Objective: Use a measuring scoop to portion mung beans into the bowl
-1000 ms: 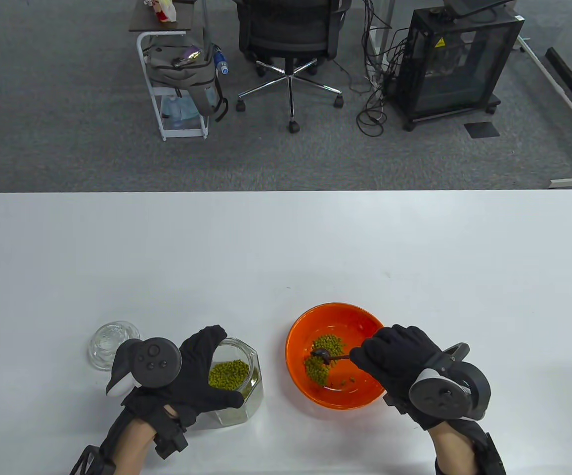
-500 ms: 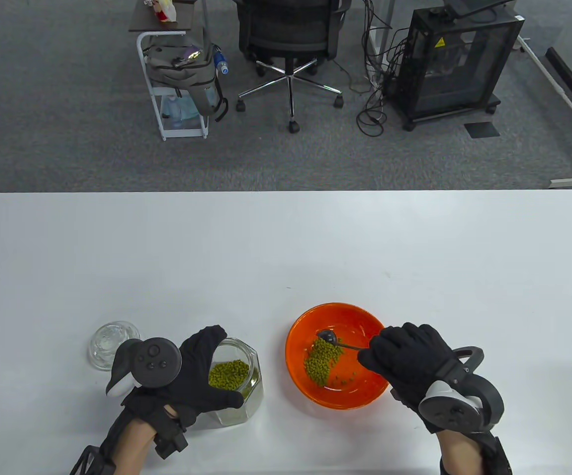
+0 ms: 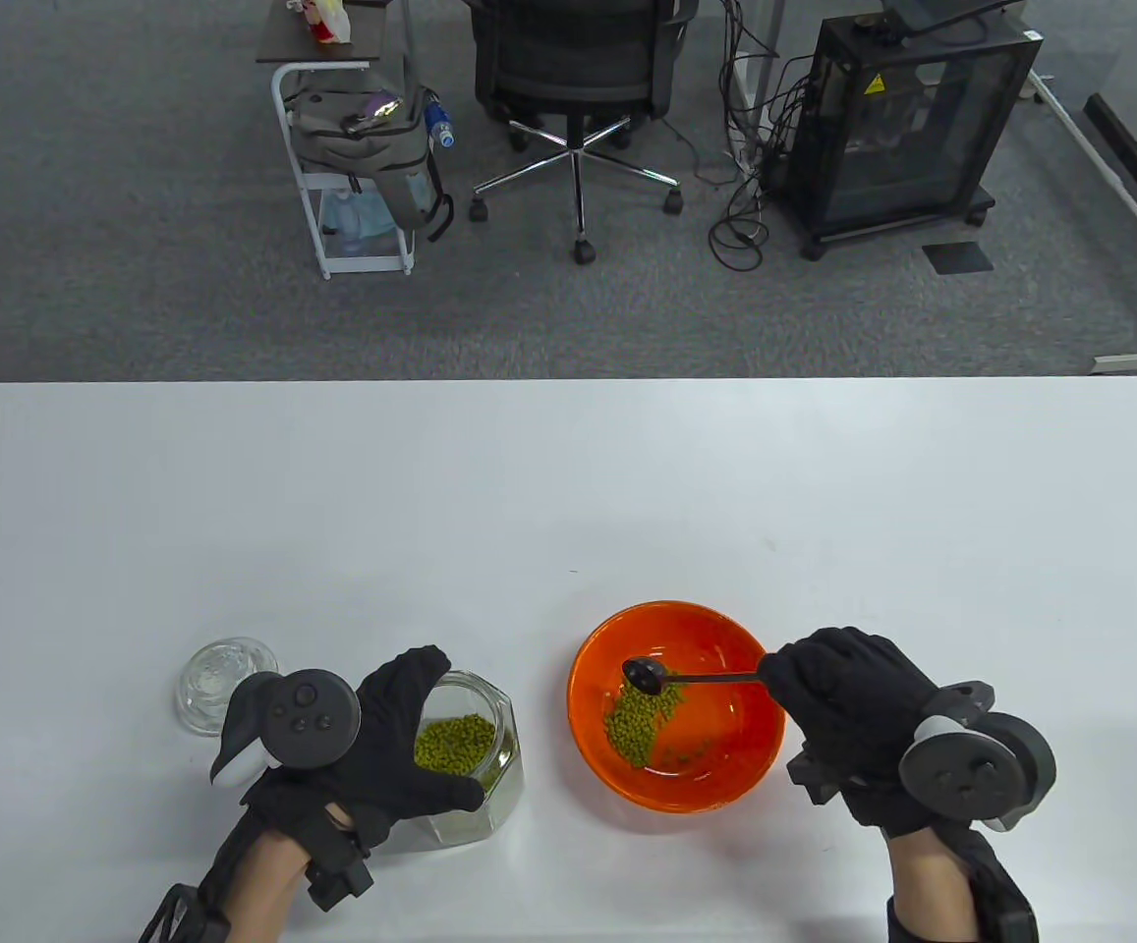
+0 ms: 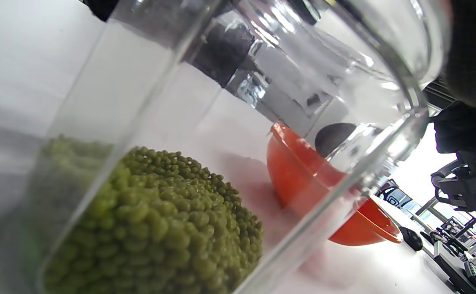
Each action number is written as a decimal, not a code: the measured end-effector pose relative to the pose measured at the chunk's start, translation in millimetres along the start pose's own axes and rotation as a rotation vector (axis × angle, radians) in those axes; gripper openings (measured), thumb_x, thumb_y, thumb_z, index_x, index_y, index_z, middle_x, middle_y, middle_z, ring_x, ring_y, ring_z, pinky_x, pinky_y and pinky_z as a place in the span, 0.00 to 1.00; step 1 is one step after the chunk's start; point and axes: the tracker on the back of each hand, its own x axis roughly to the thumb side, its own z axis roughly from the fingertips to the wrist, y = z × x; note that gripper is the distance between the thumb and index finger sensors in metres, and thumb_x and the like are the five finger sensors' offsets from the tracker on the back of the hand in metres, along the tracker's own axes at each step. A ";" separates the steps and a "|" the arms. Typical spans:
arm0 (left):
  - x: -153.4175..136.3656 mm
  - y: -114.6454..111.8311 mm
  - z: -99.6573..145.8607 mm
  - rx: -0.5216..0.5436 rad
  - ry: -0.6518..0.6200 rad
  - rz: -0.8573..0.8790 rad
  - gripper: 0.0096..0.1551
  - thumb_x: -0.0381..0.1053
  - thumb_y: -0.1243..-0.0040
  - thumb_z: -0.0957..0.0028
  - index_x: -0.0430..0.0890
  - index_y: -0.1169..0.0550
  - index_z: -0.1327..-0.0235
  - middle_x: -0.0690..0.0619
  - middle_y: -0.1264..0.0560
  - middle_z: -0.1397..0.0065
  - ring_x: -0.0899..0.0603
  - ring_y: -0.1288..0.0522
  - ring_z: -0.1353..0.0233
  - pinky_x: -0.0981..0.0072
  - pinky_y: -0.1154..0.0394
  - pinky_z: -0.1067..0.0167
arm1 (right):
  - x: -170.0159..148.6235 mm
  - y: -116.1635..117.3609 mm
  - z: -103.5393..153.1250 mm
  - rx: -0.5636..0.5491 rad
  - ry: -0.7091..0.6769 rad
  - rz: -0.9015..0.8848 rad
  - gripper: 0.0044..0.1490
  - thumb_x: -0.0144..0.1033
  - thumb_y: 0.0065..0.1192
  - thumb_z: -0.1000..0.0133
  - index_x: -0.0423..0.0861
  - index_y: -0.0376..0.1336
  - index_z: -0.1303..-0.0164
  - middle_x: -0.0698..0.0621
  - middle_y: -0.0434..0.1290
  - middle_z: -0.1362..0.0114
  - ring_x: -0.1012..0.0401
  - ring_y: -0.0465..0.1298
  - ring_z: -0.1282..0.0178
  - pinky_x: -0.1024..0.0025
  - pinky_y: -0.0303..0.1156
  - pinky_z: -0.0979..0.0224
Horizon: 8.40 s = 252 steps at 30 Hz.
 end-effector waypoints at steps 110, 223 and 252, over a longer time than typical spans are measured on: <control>-2.3 0.3 -0.4 0.004 -0.003 0.023 0.80 0.84 0.29 0.58 0.32 0.53 0.22 0.29 0.50 0.17 0.19 0.43 0.20 0.29 0.38 0.27 | 102.3 182.0 -24.5 0.469 0.146 -0.220 0.28 0.53 0.65 0.47 0.40 0.81 0.67 0.42 0.84 0.62 0.56 0.83 0.76 0.65 0.81 0.70; -3.1 0.4 -0.3 -0.005 0.000 0.020 0.80 0.84 0.29 0.58 0.33 0.54 0.22 0.29 0.51 0.17 0.19 0.43 0.20 0.28 0.38 0.27 | -112.3 9.9 21.3 0.082 0.975 -0.576 0.27 0.53 0.66 0.45 0.40 0.81 0.71 0.43 0.85 0.66 0.58 0.83 0.80 0.66 0.80 0.74; -3.1 0.1 -0.3 -0.006 -0.002 0.019 0.79 0.84 0.30 0.57 0.33 0.54 0.22 0.29 0.51 0.17 0.19 0.43 0.20 0.28 0.38 0.27 | -61.7 5.9 5.3 0.171 0.588 -0.003 0.27 0.54 0.68 0.47 0.41 0.81 0.68 0.42 0.85 0.62 0.56 0.83 0.76 0.65 0.80 0.70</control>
